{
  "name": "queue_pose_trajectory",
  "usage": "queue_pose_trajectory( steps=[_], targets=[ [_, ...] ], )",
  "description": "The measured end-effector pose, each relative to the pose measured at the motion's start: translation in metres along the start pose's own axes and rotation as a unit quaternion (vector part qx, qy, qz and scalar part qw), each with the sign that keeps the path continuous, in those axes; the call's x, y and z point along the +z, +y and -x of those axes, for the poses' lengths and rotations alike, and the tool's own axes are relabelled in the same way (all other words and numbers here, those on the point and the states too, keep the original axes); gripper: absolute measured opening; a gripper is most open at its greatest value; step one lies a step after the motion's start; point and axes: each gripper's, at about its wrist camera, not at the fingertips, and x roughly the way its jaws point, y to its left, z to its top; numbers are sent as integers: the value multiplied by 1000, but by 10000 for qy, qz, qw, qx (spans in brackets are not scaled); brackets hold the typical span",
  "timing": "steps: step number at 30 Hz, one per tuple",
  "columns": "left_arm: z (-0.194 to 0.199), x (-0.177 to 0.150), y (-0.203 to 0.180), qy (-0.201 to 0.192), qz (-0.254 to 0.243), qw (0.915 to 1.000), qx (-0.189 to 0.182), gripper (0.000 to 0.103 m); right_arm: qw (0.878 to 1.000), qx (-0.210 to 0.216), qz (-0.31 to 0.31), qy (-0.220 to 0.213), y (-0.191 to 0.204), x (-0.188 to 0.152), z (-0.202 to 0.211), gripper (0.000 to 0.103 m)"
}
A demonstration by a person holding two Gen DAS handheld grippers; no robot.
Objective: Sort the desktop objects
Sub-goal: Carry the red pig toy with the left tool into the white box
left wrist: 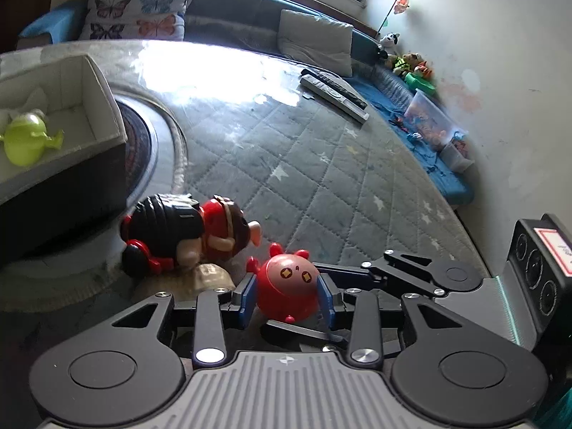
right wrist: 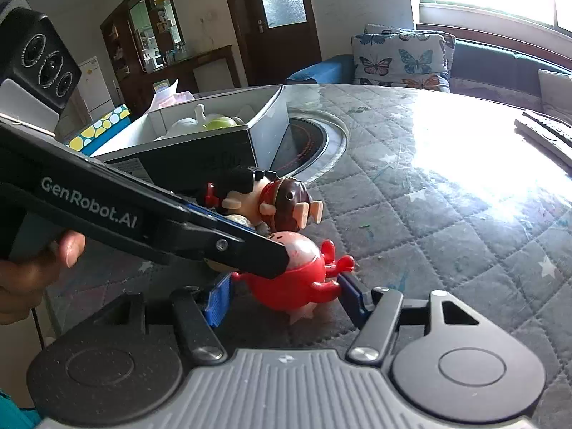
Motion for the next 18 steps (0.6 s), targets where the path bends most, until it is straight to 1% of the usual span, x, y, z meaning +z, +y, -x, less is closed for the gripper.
queue_pose_trajectory(
  steps=[5,10,14,18],
  targets=[
    [-1,0,-1,-10,34,10000,-68,39,10000,-34,-60,-51,-3,-1,3,64],
    [5,0,2,-71,135,9994,-294,40,9998,-153,112,-80,3,2,10,64],
    [22,1,6,-310,198,9985,-412,40,9987,-239,412,-160,15,12,18,64],
    [46,5,17,-676,321,9961,-464,40,9958,-279,824,-275,34,32,20,64]
  ],
)
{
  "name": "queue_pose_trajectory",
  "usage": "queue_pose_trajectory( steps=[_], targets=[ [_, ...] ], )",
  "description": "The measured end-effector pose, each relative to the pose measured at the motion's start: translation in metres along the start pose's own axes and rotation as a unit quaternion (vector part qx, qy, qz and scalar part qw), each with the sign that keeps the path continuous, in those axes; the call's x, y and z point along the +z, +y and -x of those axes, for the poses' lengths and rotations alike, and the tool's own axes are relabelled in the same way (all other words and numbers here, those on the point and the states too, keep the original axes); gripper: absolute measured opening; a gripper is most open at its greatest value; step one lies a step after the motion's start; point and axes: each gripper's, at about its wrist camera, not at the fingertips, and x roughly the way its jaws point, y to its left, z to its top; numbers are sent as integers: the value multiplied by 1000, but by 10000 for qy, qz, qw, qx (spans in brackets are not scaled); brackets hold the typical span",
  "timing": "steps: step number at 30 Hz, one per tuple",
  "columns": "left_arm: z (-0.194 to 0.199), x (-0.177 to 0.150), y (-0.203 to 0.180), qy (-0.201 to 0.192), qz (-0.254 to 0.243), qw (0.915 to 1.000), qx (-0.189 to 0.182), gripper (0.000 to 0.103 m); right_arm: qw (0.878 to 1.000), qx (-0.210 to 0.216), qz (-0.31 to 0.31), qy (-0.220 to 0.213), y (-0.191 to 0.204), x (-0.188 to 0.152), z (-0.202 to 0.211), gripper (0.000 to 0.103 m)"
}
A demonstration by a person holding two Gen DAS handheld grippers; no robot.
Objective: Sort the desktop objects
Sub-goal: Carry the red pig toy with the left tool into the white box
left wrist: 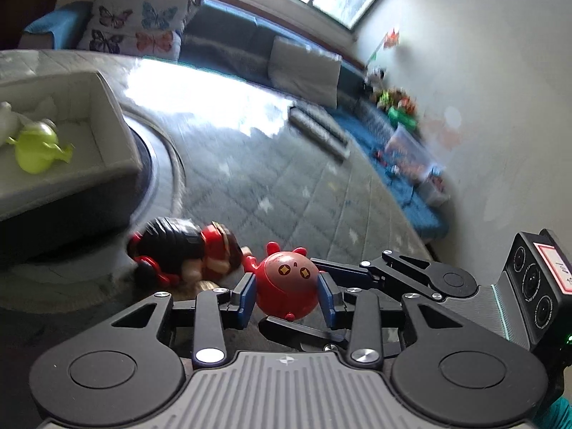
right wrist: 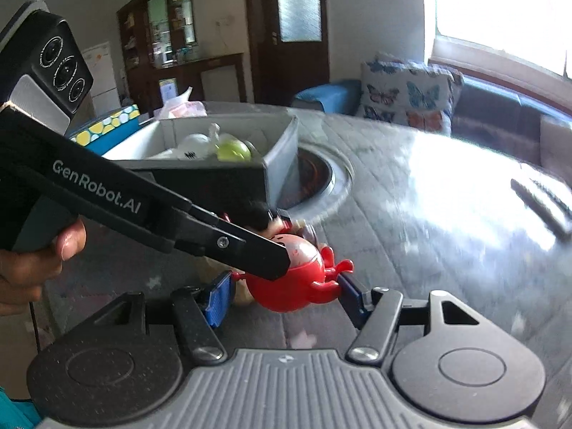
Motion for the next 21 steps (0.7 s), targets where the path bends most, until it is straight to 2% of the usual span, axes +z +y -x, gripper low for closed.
queue_pose_trajectory(
  steps=[7,11,17,21],
  targets=[
    [47,27,29,-740,233,9969,108,40,9973,109,673,-271,30,56,-17,64],
    [64,45,56,-1007,409,9937,255,40,9948,269,930,-314,46,91,-44,64],
    [70,70,113,-958,950,9904,308,40,9942,526,939,-50,59,129,-96,64],
    [62,82,139,-751,1038,9908,433,40,9938,690,811,312,60,142,-132,64]
  ],
)
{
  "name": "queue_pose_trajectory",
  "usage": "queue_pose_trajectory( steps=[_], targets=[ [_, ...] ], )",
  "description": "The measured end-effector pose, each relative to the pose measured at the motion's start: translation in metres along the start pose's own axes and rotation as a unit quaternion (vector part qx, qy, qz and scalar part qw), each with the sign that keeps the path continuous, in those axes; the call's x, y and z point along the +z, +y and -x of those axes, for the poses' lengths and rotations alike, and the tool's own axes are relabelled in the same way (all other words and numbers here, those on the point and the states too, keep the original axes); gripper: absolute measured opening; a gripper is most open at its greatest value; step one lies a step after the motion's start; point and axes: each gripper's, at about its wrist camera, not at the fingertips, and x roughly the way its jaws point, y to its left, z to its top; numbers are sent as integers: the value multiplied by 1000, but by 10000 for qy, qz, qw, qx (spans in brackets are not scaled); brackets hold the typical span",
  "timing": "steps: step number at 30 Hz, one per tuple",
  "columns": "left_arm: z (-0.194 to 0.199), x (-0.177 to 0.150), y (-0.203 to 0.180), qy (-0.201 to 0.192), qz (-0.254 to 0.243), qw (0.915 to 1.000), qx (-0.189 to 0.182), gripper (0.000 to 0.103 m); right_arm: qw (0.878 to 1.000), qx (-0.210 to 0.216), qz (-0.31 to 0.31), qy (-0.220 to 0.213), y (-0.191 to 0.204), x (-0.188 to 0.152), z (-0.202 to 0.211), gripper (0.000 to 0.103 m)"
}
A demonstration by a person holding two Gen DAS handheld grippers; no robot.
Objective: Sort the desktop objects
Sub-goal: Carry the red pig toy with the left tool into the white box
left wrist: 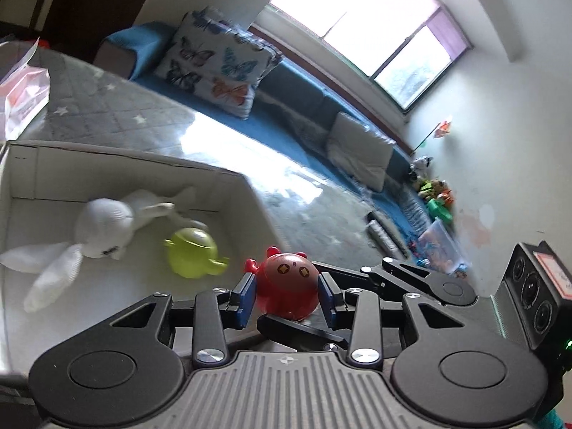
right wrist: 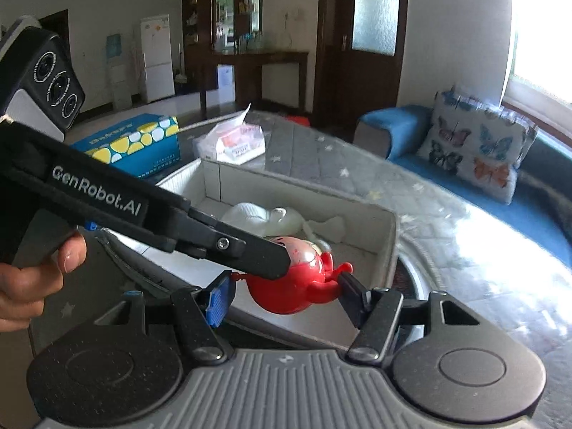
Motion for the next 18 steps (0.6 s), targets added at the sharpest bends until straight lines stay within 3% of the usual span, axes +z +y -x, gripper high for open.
queue_pose_trajectory(
  steps=[13,18],
  targets=[
    [-47,11,43,817,476,9954,-153,40,9954,52,-270,919,-15,2,-55,64],
    [-58,11,51,935,664,9932,-206,40,9932,-46,-246,1141,-14,4,-66,64]
  ],
)
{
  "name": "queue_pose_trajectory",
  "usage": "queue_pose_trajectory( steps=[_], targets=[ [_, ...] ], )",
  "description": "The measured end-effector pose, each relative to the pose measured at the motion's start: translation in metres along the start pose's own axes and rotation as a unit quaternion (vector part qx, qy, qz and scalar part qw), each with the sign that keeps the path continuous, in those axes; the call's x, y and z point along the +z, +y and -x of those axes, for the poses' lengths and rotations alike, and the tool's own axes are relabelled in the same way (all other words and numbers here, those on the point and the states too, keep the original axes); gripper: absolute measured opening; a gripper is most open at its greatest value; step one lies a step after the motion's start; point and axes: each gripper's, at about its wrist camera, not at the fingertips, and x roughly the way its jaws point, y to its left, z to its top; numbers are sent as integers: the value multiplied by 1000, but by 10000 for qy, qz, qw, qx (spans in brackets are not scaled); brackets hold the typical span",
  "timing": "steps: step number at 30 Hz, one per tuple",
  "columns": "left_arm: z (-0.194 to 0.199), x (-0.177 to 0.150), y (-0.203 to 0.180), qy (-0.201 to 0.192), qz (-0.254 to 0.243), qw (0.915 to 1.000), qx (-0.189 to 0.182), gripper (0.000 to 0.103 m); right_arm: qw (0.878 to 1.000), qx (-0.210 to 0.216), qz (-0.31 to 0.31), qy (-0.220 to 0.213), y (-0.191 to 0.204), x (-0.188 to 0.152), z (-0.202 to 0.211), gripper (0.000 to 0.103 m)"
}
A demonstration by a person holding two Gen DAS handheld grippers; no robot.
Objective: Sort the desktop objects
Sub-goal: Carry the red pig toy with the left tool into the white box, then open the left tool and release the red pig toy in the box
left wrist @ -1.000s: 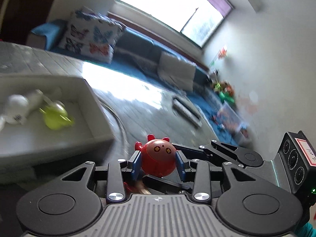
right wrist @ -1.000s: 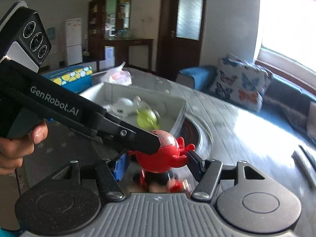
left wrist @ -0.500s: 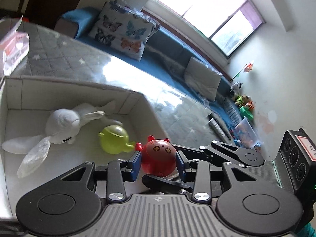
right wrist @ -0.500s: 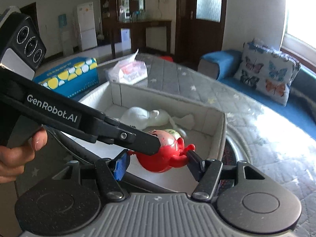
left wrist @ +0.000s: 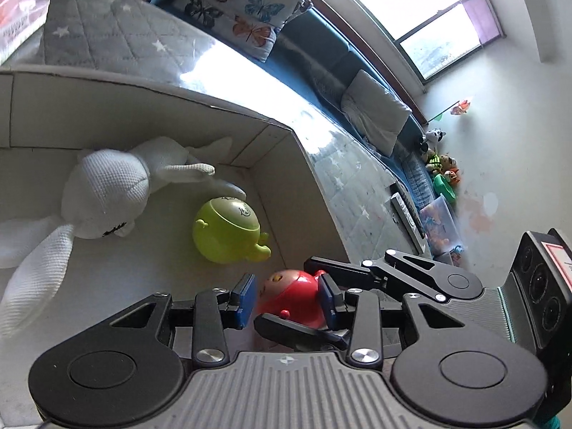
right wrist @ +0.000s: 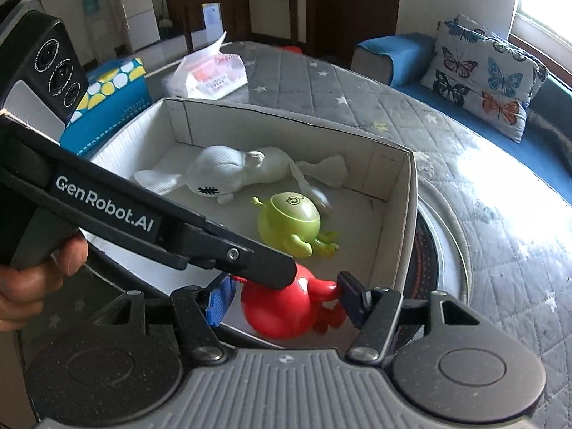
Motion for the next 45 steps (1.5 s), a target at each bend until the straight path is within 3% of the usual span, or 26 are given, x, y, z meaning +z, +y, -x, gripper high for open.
queue_pose_trajectory(
  steps=[8,18,24,27,34,45],
  targets=[
    [-3,1,9,12,200,9997,-120,41,9998,-73,-68,142,-5,2,-7,65],
    [2,-2,3,-126,120,9998,-48,40,9999,6,-162,-36,-7,-3,3,65],
    [11,-5,-7,-271,-14,9996,21,40,9993,15,-228,-306,-7,-9,21,66],
    [18,-8,-13,-355,-92,9993,31,40,9985,-21,-274,-475,-7,-13,32,74],
    [32,-20,-32,-541,-316,9980,59,40,9960,-74,-328,-823,-3,-25,60,74],
    [57,-55,-67,-890,-786,9928,153,40,9886,-269,-435,-1417,7,-66,107,82]
  ],
)
